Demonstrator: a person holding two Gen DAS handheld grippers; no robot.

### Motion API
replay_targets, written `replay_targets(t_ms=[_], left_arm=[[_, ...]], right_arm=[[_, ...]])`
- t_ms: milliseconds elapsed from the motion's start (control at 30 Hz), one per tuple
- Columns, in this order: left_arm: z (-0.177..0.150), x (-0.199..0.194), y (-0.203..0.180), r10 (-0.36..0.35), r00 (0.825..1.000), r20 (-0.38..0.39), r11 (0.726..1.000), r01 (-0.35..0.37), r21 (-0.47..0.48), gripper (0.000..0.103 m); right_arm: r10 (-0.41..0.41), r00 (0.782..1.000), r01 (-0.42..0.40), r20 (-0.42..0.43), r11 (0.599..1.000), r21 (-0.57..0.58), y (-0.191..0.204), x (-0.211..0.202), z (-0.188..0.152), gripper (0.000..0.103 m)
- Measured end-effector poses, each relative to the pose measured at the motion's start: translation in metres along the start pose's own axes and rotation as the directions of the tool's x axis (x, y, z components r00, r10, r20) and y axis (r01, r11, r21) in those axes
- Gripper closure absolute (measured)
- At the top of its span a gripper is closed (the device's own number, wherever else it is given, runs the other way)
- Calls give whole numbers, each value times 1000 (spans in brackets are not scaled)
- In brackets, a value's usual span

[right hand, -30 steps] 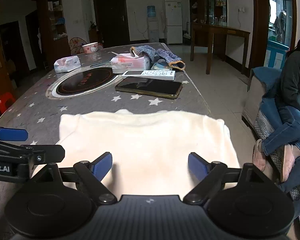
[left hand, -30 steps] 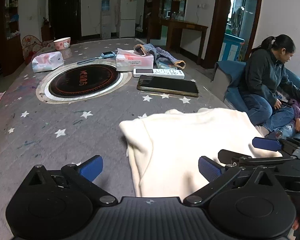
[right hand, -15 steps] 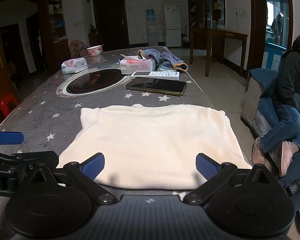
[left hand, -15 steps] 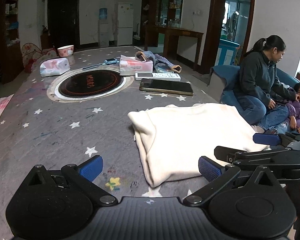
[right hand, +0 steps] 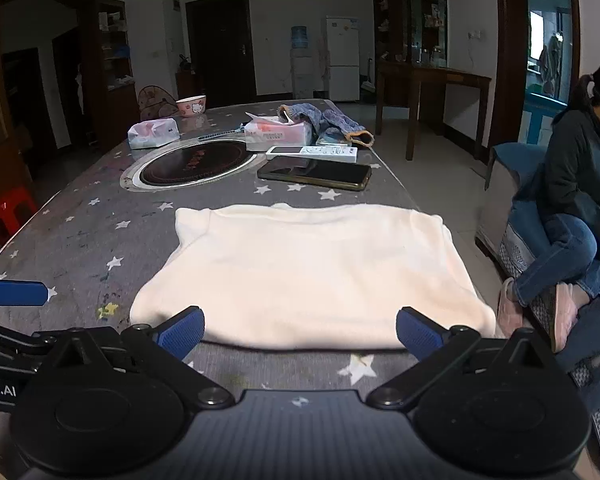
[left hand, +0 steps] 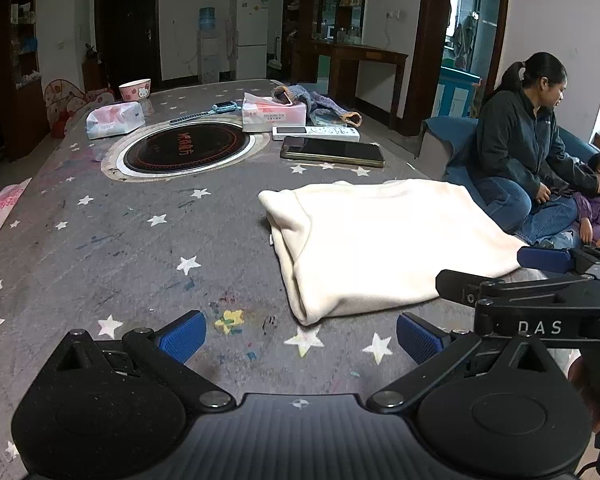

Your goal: Fold clothes

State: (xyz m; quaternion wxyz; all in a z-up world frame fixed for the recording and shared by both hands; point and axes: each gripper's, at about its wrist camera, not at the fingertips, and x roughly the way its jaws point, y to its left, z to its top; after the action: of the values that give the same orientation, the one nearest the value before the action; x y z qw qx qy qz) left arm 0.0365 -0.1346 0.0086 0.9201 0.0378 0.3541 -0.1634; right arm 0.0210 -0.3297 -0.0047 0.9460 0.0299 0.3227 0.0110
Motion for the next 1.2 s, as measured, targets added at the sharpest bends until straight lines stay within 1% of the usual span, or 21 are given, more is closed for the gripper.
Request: replay_targets(t_ms=[267, 400, 1200], left_arm=[[-8, -3, -2, 11, 1000, -7, 1000, -11, 9, 0], [-11, -4, -2, 19, 1000, -7, 1000, -19, 17, 0], [-28, -3, -1, 32, 999, -27, 999, -32, 25, 0]], right_arm=[[-28, 1000, 28, -8, 1000, 2, 1, -4, -11, 0], [-19, 1000, 19, -3, 1000, 20, 2, -8, -15, 0], [-32, 999, 33, -42, 999, 13, 7, -6, -30, 0]])
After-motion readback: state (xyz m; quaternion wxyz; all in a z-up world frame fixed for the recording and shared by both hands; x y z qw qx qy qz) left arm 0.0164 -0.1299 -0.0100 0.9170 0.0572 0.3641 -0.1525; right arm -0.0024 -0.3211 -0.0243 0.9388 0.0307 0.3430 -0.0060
